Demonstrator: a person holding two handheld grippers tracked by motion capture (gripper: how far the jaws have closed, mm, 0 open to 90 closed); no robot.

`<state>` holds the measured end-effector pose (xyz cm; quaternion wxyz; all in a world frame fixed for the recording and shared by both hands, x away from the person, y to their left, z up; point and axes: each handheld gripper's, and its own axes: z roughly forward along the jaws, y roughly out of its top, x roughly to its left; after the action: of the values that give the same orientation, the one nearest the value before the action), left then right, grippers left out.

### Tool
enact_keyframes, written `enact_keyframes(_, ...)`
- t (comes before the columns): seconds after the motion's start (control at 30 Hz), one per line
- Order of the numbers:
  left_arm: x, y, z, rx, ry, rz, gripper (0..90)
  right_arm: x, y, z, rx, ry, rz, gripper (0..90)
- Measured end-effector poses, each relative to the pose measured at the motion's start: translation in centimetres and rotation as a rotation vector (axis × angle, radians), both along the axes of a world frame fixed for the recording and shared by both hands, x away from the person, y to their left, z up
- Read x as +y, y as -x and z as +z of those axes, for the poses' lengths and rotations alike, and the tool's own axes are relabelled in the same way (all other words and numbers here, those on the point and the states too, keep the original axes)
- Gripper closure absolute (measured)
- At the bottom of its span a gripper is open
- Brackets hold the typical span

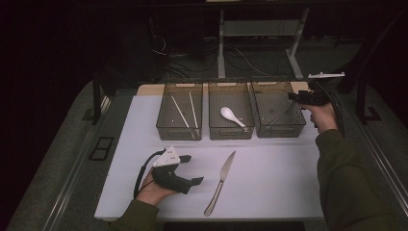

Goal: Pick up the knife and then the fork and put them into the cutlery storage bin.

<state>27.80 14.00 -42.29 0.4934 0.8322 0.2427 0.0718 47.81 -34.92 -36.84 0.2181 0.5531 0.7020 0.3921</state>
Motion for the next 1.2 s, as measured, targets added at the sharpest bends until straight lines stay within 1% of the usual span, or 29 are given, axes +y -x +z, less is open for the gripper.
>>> enact_keyframes(0.07, 0.0, 0.0, 0.0, 0.001, -0.004, -0.001, 11.8, -0.4, 0.3, 0.2, -0.002, -0.010, -0.005, 42.9)
enact_keyframes(0.2, -0.1, 0.0, 0.0, 0.001, -0.004, 0.001, 11.7, -0.5, 1.2, 0.4, -0.005, -0.024, 0.018, 37.9)
enact_keyframes(0.23, -0.2, 0.1, 0.0, 0.003, -0.006, 0.001, 11.6, -0.4, 1.5, 0.5, -0.013, -0.033, 0.025, 36.6)
enact_keyframes(0.3, -0.2, 0.1, 0.0, 0.005, -0.011, 0.001, 11.5, -0.3, 2.4, 0.8, -0.023, -0.041, 0.050, 35.7)
enact_keyframes(0.4, -0.5, 0.1, -0.1, 0.007, -0.019, 0.002, 11.3, 0.2, 3.8, 1.3, -0.037, -0.029, 0.098, 33.1)
enact_keyframes(0.43, -0.6, 0.2, 0.0, 0.008, -0.027, 0.000, 11.3, 0.4, 4.4, 1.5, -0.042, -0.030, 0.113, 32.9)
enact_keyframes(0.5, -0.8, 0.3, -0.1, 0.009, -0.032, 0.002, 11.3, 0.9, 5.6, 1.8, -0.043, -0.023, 0.157, 30.9)
enact_keyframes(0.53, -0.9, 0.3, -0.1, 0.011, -0.033, 0.005, 11.3, 1.4, 6.4, 1.9, -0.042, -0.025, 0.185, 30.5)
enact_keyframes(0.6, -1.2, 0.5, -0.1, 0.013, -0.047, 0.004, 11.4, 1.9, 7.4, 2.1, -0.042, -0.022, 0.218, 29.6)
enact_keyframes(0.63, -1.3, 0.6, -0.1, 0.015, -0.048, 0.008, 11.4, 2.3, 8.2, 2.2, -0.046, -0.020, 0.235, 29.4)
enact_keyframes(0.7, -1.6, 0.7, -0.2, 0.018, -0.060, 0.011, 11.9, 2.7, 9.2, 2.2, -0.049, -0.022, 0.254, 29.0)
enact_keyframes(0.73, -1.7, 0.8, -0.2, 0.020, -0.057, 0.014, 12.3, 2.9, 9.9, 2.2, -0.053, -0.029, 0.267, 29.0)
enact_keyframes(0.8, -2.0, 0.9, -0.2, 0.022, -0.066, 0.015, 13.4, 3.2, 11.0, 2.1, -0.062, -0.038, 0.286, 28.9)
enact_keyframes(0.9, -2.6, 1.2, -0.2, 0.018, -0.078, 0.021, 15.2, 3.8, 12.8, 1.6, -0.073, -0.036, 0.328, 28.8)
enact_keyframes(0.93, -2.8, 1.4, -0.2, 0.018, -0.085, 0.025, 16.6, 4.1, 13.4, 1.3, -0.070, -0.039, 0.339, 28.8)
enact_keyframes(1.0, -3.1, 1.5, -0.2, 0.018, -0.091, 0.024, 22.2, 4.6, 14.5, 0.6, -0.066, -0.051, 0.360, 28.8)
enact_keyframes(1.03, -3.2, 1.5, -0.1, 0.019, -0.101, 0.019, 24.3, 4.8, 15.0, 0.1, -0.062, -0.049, 0.372, 28.8)
enact_keyframes(1.07, -3.4, 1.6, -0.1, 0.026, -0.094, 0.019, 26.6, 5.1, 15.4, -0.3, -0.056, -0.047, 0.383, 28.7)
enact_keyframes(1.1, -3.6, 1.7, -0.1, 0.027, -0.098, 0.013, 29.7, 5.3, 15.8, -0.8, -0.052, -0.042, 0.395, 28.7)
enact_keyframes(1.17, -4.1, 1.9, -0.1, 0.034, -0.107, 0.010, 35.5, 5.7, 16.3, -1.4, -0.027, -0.042, 0.411, 28.4)
enact_keyframes(1.2, -4.3, 1.9, -0.2, 0.039, -0.127, 0.007, 38.4, 5.9, 16.6, -1.7, -0.022, -0.042, 0.415, 28.3)
